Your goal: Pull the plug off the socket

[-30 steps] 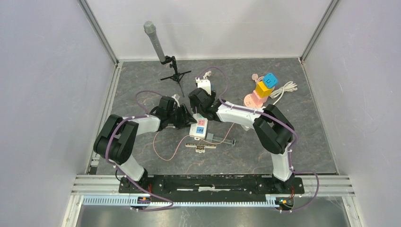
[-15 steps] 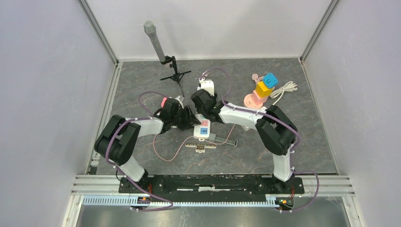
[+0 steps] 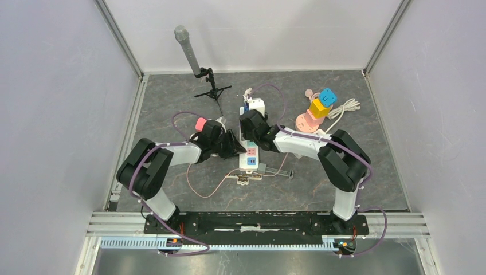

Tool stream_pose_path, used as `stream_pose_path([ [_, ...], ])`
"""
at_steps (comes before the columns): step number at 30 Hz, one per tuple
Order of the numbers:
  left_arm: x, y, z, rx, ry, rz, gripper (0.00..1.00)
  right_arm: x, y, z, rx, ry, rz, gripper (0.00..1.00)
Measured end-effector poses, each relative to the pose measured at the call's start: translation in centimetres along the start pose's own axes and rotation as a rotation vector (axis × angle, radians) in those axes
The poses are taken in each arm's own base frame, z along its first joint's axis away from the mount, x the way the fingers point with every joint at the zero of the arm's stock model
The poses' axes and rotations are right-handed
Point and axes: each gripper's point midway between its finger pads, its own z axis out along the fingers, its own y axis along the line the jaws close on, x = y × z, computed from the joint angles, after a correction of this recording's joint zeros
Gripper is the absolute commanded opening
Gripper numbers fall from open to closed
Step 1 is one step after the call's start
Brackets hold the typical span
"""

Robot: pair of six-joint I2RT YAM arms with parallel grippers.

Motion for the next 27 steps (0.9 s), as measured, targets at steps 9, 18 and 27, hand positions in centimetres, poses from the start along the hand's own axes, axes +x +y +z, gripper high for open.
stream_pose_path([
  [9, 0.20, -0.15, 0.34, -0.002, 0.002, -0.005, 0.37, 0.12, -0.01, -0.19, 0.024, -0.027, -0.057, 0.00],
  [18, 0.41, 0.05, 0.57, -0.012, 0.006, -0.006, 0.34, 0.00, -0.15, -0.04, -0.033, 0.010, -0.038, 0.00],
  [27, 0.37, 0.01, 0.66, -0.014, 0.010, -0.008, 0.31, 0.05, 0.01, -0.02, -0.008, 0.030, -0.095, 0.00],
])
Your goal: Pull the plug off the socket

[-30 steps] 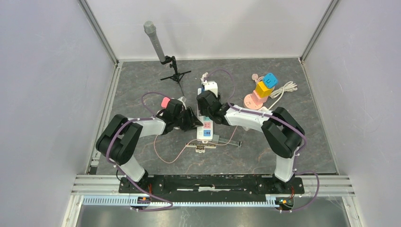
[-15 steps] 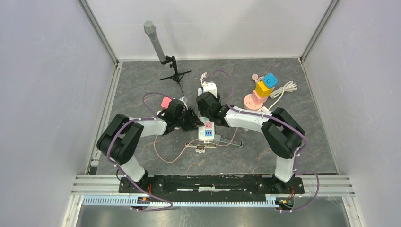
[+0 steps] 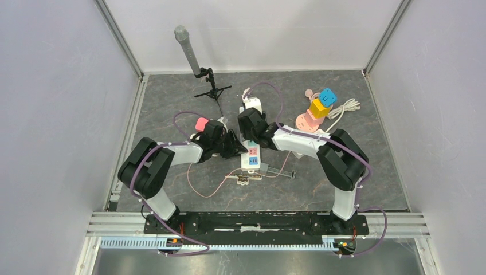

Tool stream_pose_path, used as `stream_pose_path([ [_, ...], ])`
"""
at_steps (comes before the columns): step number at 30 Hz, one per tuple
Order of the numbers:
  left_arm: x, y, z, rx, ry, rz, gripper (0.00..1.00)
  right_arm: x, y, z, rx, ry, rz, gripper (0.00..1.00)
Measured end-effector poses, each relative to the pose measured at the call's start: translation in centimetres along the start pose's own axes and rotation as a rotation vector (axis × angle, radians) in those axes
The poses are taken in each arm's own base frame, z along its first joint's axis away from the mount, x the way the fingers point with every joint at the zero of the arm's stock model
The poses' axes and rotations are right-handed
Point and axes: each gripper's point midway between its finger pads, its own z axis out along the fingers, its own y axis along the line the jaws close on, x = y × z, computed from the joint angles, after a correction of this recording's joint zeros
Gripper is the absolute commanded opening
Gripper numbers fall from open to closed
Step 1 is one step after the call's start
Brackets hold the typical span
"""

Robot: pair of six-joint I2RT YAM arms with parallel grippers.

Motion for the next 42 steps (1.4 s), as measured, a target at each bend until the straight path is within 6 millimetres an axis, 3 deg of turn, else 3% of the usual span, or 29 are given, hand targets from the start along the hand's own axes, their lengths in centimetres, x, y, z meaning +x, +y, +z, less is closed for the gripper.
stream_pose_path([
  [42, 0.6, -0.5, 0.5, 0.035, 0.020, 0.010, 0.25, 0.1, -1.0, -1.5, -0.002, 0.017, -0.024, 0.00],
])
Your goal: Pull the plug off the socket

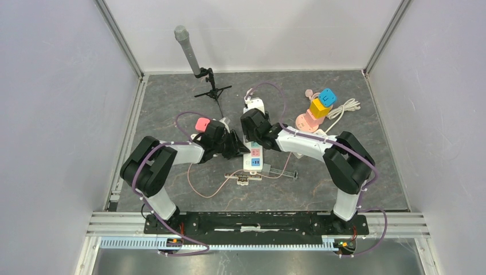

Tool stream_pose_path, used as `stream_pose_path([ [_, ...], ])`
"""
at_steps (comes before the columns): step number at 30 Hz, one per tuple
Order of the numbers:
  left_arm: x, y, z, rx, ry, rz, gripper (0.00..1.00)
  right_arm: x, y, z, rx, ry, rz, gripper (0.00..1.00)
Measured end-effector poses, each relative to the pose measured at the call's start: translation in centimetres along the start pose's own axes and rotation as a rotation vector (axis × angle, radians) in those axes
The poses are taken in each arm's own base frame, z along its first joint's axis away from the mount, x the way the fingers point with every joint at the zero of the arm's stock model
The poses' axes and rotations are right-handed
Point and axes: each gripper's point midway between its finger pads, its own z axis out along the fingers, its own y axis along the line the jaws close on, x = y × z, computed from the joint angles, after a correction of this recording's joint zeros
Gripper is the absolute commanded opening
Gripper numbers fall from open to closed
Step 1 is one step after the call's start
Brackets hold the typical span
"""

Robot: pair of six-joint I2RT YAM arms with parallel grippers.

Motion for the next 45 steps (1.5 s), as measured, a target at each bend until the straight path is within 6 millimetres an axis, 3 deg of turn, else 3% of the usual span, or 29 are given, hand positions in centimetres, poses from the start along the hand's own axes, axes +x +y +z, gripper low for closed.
stream_pose_path([
  [7, 0.0, -0.1, 0.0, 0.004, 0.000, 0.001, 0.25, -0.2, -0.2, -0.3, 0.005, -0.001, -0.007, 0.00],
  [12, 0.1, -0.3, 0.2, 0.007, -0.006, 0.008, 0.25, -1.1, -0.4, -2.2, -0.021, -0.006, -0.011, 0.00],
  [18, -0.2, -0.4, 0.5, 0.009, -0.016, 0.006, 0.25, -9.1, 2.9, -10.7, -0.229, -0.256, 0.055, 0.00],
  [20, -0.2, -0.4, 0.4, 0.009, -0.015, 0.007, 0.25, -10.7, 2.9, -12.0, -0.246, -0.307, 0.075, 0.00],
  [22, -0.3, -0.5, 0.4, 0.009, -0.017, 0.007, 0.27, -11.3, 2.5, -12.0, -0.229, -0.324, 0.083, 0.00],
  [27, -0.6, -1.0, -0.2, -0.006, -0.028, 0.018, 0.39, -9.8, -0.1, -10.2, -0.140, -0.284, 0.072, 0.00],
  [35, -2.2, 0.4, -2.9, -0.183, -0.056, 0.090, 0.60, -7.3, -7.3, -8.4, 0.021, -0.228, 0.114, 0.00],
  [39, -3.8, -0.4, -5.5, -0.229, -0.102, 0.133, 0.71, -6.8, -9.7, -8.1, 0.067, -0.216, 0.138, 0.00],
  [45, -6.2, -3.3, -10.6, -0.210, -0.233, 0.216, 0.81, -5.9, -11.2, -6.6, 0.052, -0.173, 0.161, 0.00],
])
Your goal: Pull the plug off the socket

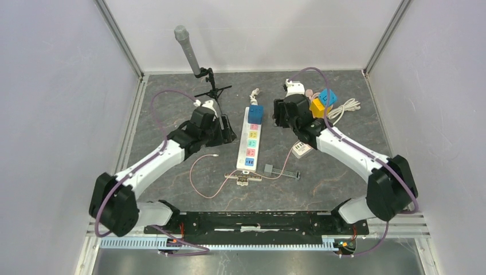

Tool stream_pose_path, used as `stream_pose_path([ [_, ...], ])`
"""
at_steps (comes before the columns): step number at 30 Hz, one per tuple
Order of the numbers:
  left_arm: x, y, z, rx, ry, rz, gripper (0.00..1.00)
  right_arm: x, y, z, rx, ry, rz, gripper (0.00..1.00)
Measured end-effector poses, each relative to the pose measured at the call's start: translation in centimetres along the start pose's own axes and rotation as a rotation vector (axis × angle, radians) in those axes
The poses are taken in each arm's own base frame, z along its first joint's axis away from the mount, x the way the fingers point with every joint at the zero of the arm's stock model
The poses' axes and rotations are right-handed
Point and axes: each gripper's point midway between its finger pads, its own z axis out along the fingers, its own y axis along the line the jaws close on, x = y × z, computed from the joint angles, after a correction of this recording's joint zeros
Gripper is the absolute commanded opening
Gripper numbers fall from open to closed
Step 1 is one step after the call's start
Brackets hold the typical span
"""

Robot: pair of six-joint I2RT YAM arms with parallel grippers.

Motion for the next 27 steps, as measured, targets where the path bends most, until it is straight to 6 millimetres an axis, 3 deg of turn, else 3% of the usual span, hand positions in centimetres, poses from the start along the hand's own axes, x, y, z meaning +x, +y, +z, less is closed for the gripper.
stream_pose_path([
  [4, -1.4, 0.3, -3.1, -0.013, -0.069, 0.042, 0.99, 1.7, -0.8, 2.7, -0.035, 0.068, 0.023, 0.07],
  [9, -2.8, 1.1, -6.8, -0.044, -0.164, 0.085, 1.00, 5.2, -1.8, 6.3, -0.072, 0.195, 0.047, 0.19],
  [12, -3.7, 1.2, -8.8, -0.041, -0.223, 0.109, 1.00, 6.2, -1.8, 7.8, -0.110, 0.246, 0.070, 0.27],
  [17, -4.5, 1.5, -10.1, -0.052, -0.277, 0.124, 1.00, 6.0, -1.1, 9.2, -0.195, 0.261, 0.102, 0.44],
  [20, -4.9, 1.5, -10.8, -0.051, -0.306, 0.138, 1.00, 5.7, -0.3, 9.9, -0.244, 0.259, 0.111, 0.48],
  [27, -5.4, 0.5, -11.7, 0.015, -0.359, 0.152, 1.00, 5.7, 0.6, 10.0, -0.298, 0.257, 0.094, 0.85],
])
